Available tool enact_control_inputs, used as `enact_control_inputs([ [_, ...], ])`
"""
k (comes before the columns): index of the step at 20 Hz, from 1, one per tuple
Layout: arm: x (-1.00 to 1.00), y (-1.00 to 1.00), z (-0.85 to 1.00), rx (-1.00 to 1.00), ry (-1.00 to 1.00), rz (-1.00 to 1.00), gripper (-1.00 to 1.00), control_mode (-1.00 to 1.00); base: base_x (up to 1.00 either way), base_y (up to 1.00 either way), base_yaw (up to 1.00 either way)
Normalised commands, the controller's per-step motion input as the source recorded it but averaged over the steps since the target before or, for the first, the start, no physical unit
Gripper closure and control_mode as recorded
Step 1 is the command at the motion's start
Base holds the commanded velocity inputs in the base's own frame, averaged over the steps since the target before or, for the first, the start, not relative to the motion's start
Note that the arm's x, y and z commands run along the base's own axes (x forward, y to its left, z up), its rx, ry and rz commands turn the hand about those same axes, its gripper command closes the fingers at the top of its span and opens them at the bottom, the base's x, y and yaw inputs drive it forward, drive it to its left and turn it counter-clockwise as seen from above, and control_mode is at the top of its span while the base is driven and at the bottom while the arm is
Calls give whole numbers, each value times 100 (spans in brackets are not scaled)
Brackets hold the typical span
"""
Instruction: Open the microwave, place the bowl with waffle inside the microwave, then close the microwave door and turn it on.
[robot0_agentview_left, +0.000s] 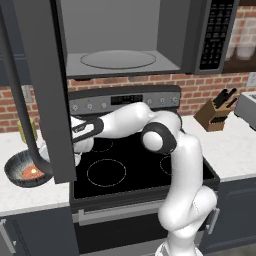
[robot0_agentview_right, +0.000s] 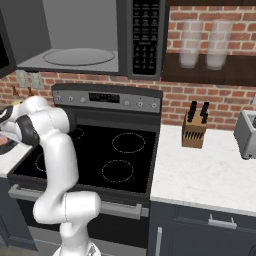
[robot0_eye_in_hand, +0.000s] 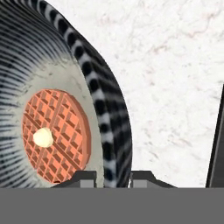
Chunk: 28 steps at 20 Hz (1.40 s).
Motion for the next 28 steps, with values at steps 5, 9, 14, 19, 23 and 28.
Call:
enact_control_inputs([
  [5, -60, -53, 20, 0, 0, -2, 100, -100, 0, 0, 0],
  [9, -58, -59, 44, 0, 0, -5, 100, -100, 0, 0, 0],
  [14, -51, -74, 38, 0, 0, -5, 100, -100, 0, 0, 0],
  [19, -30, -88, 23, 0, 0, -6, 100, -100, 0, 0, 0],
  [23, -33, -82, 49, 0, 2, -9, 100, -100, 0, 0, 0],
  [28, -37, -77, 81, 0, 4, -10, 100, -100, 0, 0, 0],
])
